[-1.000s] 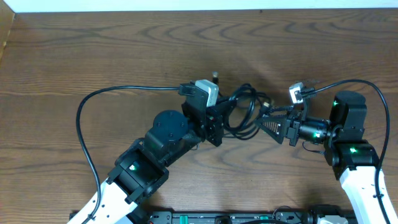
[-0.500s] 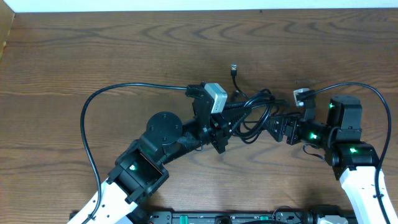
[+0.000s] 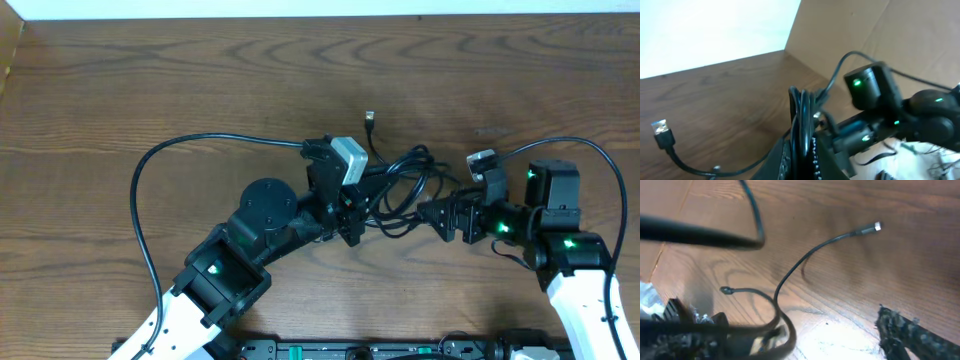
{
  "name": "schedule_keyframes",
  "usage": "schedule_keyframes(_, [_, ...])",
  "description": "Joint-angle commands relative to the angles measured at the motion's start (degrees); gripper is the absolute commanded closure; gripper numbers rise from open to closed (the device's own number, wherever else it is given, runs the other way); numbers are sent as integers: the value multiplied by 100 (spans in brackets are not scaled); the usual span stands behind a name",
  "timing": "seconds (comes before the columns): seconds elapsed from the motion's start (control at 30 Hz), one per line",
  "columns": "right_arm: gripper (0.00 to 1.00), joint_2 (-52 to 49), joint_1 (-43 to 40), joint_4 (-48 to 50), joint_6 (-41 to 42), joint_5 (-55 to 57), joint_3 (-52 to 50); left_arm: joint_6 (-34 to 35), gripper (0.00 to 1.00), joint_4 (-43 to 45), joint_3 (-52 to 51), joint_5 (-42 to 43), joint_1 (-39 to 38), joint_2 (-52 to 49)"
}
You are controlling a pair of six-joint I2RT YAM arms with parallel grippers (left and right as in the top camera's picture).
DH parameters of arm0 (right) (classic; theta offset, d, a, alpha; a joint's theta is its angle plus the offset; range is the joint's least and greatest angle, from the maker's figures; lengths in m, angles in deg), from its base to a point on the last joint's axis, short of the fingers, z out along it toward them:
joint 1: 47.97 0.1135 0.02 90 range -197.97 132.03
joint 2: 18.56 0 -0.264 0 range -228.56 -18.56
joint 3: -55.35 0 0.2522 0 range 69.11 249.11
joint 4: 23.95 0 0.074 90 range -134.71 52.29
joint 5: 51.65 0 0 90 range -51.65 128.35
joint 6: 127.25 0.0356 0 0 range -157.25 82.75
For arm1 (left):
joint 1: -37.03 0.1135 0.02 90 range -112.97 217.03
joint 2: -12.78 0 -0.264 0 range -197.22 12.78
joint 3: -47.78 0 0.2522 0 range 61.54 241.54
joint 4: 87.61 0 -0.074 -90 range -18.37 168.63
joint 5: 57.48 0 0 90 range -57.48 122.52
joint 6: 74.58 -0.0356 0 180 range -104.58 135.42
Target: Untangle cables
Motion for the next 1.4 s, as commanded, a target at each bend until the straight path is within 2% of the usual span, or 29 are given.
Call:
schedule_keyframes(0.0, [6,269,-52,-13,-538,-656,57,-376,93,0,85,-173,20,146])
schedule_keyframes(0.13, [3,610,-52,-33,-872,-1287,57,-376,93,-87,85,-393,20,146])
schedule_keyframes(0.4, [1,1394,-55,4,-870,-1276,57,-605,93,-664,85,-409,17,146])
schedule_keyframes(0.57, [1,1823,-52,-39,-1038,-1270,57,-1246,93,-1244,85,413,17,146])
schedule_keyframes(0.8, [5,2079,-52,-599,-2046,-1270,57,-2164,93,-1998,85,1598,17,142])
schedule_keyframes(0.97, [8,2079,-42,-656,-2212,-1342,57,-2675,93,-2251,85,2339,17,129])
schedule_keyframes(1.03, [13,2079,-42,-656,-2332,-1499,57,-2900,93,-2293,85,2618,17,125])
schedule_keyframes(1.13, [17,2079,-42,-654,-2553,-1832,57,-2988,93,-2286,85,2765,17,127])
schedule_keyframes(1.3, [20,2076,-44,-647,-2608,-1818,57,-2959,92,-2286,85,2804,13,127])
schedule_keyframes(1.37, [27,2076,-42,-599,-2608,-1823,57,-2962,92,-2271,85,2957,13,127])
